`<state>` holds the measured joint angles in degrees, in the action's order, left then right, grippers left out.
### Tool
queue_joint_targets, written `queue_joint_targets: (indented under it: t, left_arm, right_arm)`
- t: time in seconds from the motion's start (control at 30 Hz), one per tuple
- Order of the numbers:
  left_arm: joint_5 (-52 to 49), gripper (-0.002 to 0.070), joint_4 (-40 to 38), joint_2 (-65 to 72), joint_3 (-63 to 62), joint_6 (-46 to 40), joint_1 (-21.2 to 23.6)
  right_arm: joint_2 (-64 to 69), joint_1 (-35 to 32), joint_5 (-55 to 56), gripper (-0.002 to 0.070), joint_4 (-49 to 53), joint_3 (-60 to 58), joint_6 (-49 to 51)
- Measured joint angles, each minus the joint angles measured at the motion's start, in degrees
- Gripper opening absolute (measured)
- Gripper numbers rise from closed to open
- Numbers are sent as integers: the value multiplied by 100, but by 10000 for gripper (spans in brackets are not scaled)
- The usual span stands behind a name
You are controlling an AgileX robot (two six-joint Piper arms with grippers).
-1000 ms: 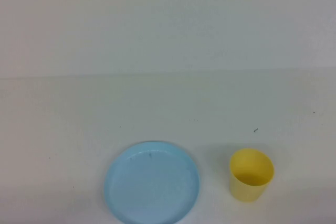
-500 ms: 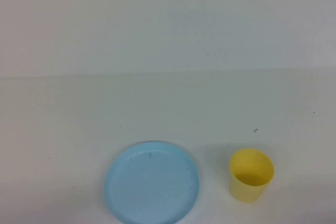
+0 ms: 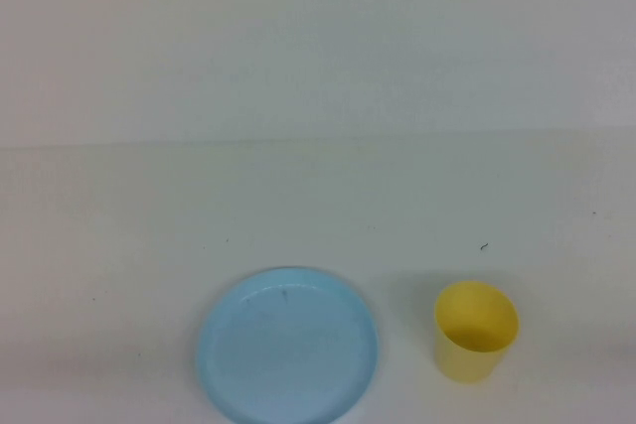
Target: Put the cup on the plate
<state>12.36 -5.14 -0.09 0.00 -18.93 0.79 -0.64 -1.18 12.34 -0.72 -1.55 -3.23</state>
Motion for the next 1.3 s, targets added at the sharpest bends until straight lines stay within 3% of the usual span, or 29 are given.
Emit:
queue_joint_targets:
  t: [0.17, 0.33, 0.6, 0.67, 0.77, 0.93, 1.07, 1.23, 1.3]
  left_arm:
    - [219, 0, 0, 0, 0, 64, 0]
    - [453, 0, -122, 0, 0, 1259, 0]
    - [651, 0, -388, 0, 0, 1406, 0]
    - [667, 0, -605, 0, 0, 1893, 0]
    - [-6, 0, -587, 11, -376, 2563, 0]
    - [-941, 0, 272, 57, -1534, 2585, 0]
    - [-2088, 0, 339, 753, -2345, 2573, 0]
    - [-3796, 0, 274, 2187, -3236, 1251, -135]
    - [-3990, 0, 114, 2614, -3422, 838, -286]
  right_arm:
    - [0, 0, 43, 37, 0, 0, 0]
    - [0, 0, 129, 37, 0, 0, 0]
    - [0, 0, 90, 37, 9, 0, 0]
    - [0, 0, -37, 37, 9, 0, 11]
    - [0, 0, -714, 17, 9, 207, 45]
    - [0, 0, -1413, 8, 72, 771, 184]
    - [146, 0, -1974, 6, 285, 1407, 189]
    - [886, -2, -3228, 6, 460, 2358, -6]
    - [1232, -2, -3633, 6, 474, 2712, -80]
